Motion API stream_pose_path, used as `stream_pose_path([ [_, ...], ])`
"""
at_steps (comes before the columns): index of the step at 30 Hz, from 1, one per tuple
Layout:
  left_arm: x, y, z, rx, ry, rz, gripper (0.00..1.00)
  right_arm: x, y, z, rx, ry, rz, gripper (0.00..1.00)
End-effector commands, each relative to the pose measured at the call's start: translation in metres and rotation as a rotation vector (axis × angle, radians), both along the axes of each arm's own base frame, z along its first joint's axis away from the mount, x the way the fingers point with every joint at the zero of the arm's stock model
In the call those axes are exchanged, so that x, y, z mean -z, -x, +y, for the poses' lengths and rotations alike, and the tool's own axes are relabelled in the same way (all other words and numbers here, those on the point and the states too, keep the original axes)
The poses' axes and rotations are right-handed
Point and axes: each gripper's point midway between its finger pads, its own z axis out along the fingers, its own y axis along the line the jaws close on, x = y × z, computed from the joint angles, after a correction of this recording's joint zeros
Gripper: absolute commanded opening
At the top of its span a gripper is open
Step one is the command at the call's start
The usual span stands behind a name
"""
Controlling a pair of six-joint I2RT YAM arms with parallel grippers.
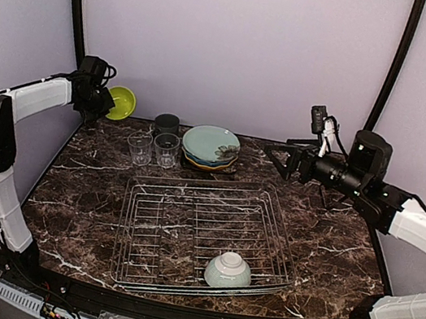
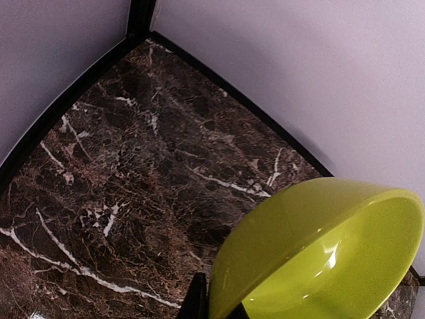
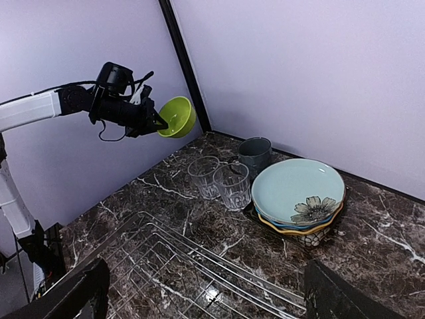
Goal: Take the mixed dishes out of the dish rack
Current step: Place the bowl in the bowl.
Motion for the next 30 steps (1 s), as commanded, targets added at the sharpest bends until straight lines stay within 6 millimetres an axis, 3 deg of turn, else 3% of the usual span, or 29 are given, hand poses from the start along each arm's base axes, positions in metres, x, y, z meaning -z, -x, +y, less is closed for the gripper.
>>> stream_pose_path([
  [1, 0.021, 0.006, 0.019, -0.099, 0.051, 0.093, 0.01, 0.002, -0.004, -0.009, 0.047, 0.021, -0.006, 0.99],
  [7, 0.054, -0.003, 0.029, -0.140, 0.065, 0.166, 0.04, 0.012, -0.008, -0.012, 0.076, 0.048, 0.033, 0.99],
  [14, 0.096, -0.010, 0.025, -0.146, 0.134, 0.244, 0.07, 0.026, -0.017, -0.016, 0.129, 0.097, 0.102, 0.99],
  [23, 0.122, -0.017, 0.027, -0.169, 0.188, 0.292, 0.06, 0.022, -0.021, -0.016, 0.148, 0.075, 0.122, 0.99],
  [30, 0.142, -0.019, 0.026, -0.176, 0.221, 0.332, 0.06, 0.030, -0.021, -0.012, 0.135, 0.097, 0.167, 0.99],
])
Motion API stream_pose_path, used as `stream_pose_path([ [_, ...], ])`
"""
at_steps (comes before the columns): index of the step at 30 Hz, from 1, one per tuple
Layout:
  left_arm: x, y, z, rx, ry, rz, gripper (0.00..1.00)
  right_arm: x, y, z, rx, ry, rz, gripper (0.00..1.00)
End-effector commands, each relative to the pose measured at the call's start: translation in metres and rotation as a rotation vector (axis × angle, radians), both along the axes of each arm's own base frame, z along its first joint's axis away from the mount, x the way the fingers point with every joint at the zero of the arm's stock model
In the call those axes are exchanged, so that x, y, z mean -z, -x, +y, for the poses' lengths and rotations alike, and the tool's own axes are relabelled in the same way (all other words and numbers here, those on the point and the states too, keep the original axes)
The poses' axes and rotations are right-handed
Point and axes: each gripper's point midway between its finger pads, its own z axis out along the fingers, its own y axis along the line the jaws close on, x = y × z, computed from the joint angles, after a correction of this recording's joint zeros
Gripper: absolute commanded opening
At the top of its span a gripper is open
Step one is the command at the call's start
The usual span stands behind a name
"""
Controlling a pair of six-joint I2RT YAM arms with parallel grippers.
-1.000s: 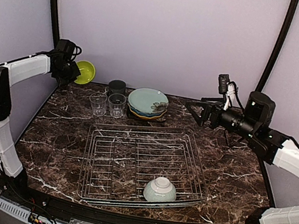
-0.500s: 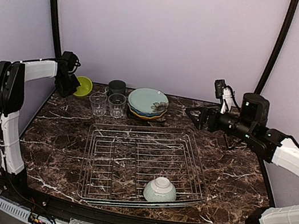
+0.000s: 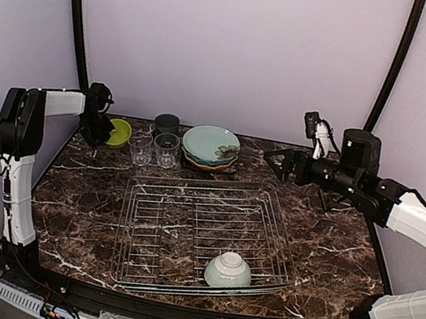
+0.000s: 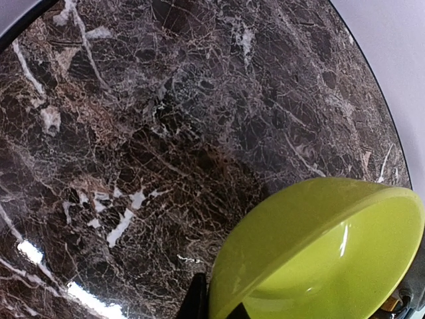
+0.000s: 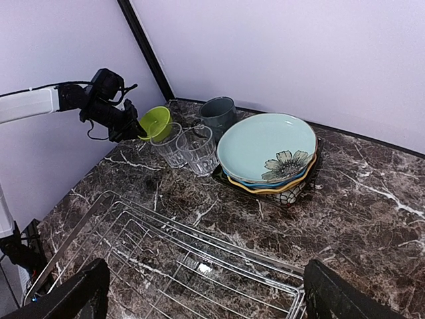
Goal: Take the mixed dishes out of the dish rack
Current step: Place the bowl in the bowl.
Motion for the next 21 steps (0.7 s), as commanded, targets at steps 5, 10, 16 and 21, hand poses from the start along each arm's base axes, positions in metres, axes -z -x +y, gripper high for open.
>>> stream_pose_path([
  [5, 0.007, -0.006, 0.000, -0.028, 0.049, 0.014, 0.06, -0.008, -0.001, 0.004, -0.028, 0.013, -0.009, 0.99],
  [10, 0.011, -0.005, 0.001, -0.035, 0.051, 0.028, 0.17, -0.010, 0.007, 0.009, -0.094, 0.035, -0.041, 0.99],
  [16, 0.008, -0.006, 0.001, -0.030, 0.057, 0.034, 0.35, -0.014, 0.021, 0.016, -0.194, 0.044, -0.081, 0.99],
  [21, -0.012, -0.014, -0.008, 0.032, 0.081, -0.010, 0.51, -0.017, 0.039, 0.019, -0.295, 0.069, -0.126, 0.99],
])
